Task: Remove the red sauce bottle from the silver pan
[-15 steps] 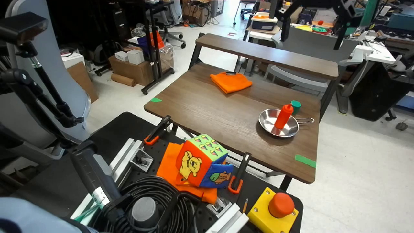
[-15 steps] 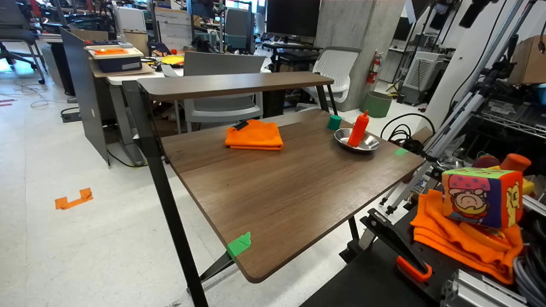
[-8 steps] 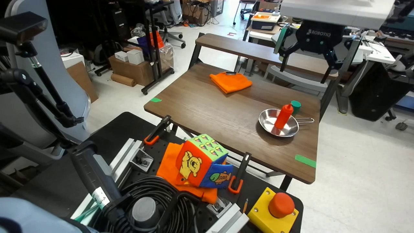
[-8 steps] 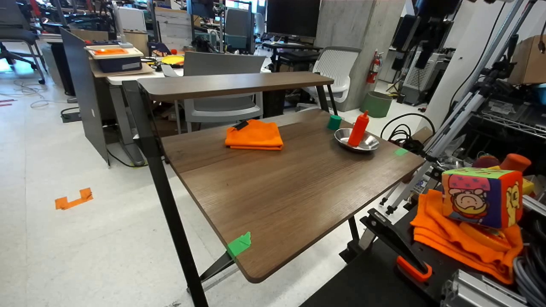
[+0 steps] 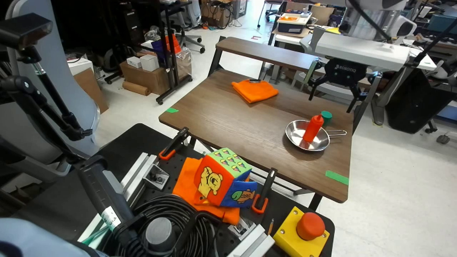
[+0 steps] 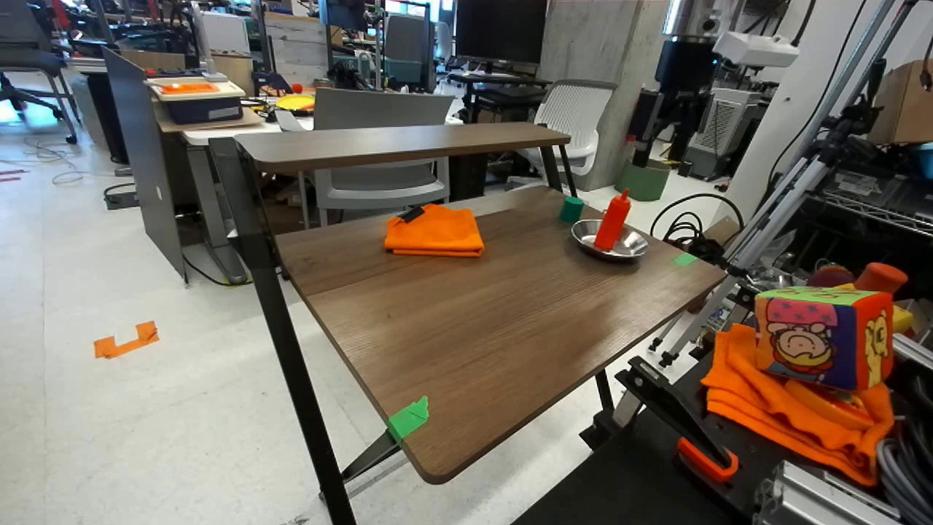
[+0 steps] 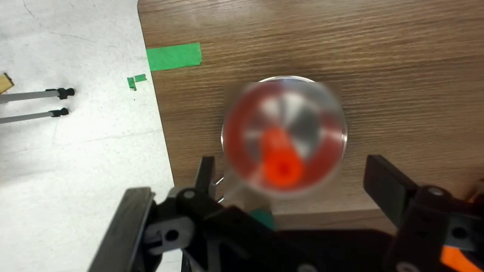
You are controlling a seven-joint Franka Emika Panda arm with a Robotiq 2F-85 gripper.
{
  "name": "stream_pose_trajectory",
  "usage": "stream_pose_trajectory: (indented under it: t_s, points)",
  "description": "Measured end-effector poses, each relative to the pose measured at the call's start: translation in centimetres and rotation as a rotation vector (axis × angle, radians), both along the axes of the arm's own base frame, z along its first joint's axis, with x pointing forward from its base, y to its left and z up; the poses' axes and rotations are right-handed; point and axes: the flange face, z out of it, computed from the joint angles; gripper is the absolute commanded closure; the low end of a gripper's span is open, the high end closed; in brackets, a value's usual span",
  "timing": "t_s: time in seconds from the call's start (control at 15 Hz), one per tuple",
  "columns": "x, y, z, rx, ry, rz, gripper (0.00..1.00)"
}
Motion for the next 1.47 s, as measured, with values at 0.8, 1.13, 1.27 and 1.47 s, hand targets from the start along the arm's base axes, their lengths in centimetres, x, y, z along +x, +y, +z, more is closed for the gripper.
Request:
stream_pose_trajectory:
  t_s: [0.8, 1.13, 1.27, 1.47]
  points:
    - [5.6, -0.4, -7.6, 0.030, 0.192, 0.031, 0.32]
    - [6.7, -0.5, -8.6, 0.042, 0.260, 0.031, 0.73]
    - [7.1, -0.6, -8.6, 0.041, 0.264, 0.031, 0.87]
    - [7.5, -0.7, -8.1, 0.037, 0.254, 0.032, 0.87]
